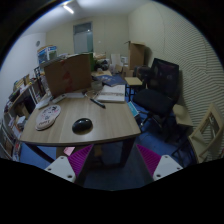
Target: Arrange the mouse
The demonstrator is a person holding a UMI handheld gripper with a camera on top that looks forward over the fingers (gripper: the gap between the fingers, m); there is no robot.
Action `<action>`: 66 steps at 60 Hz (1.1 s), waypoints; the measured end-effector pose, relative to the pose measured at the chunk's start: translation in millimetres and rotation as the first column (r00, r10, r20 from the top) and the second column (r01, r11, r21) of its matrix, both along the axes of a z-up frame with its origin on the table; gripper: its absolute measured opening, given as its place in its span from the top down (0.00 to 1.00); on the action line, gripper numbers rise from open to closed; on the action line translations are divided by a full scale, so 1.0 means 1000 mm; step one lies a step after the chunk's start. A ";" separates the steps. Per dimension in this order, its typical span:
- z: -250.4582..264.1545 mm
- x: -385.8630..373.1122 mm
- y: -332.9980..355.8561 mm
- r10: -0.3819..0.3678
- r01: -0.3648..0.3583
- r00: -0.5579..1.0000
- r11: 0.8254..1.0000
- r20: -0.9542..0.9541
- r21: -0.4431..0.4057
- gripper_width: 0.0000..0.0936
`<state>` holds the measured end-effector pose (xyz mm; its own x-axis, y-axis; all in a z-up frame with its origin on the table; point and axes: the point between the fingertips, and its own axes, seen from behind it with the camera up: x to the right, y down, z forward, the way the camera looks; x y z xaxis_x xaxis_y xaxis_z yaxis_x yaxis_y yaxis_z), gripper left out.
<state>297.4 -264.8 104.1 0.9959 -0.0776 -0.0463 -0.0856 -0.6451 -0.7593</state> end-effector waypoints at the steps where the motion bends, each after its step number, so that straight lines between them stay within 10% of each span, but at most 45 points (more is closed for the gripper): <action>1: 0.000 -0.002 0.000 0.004 -0.004 1.000 1.000 -0.005 0.000 0.12; 36: -0.116 -0.173 0.135 0.212 -0.212 0.975 0.977 -0.065 0.003 0.11; 66: -0.120 -0.184 0.259 0.106 -0.109 0.994 0.990 0.034 0.095 0.17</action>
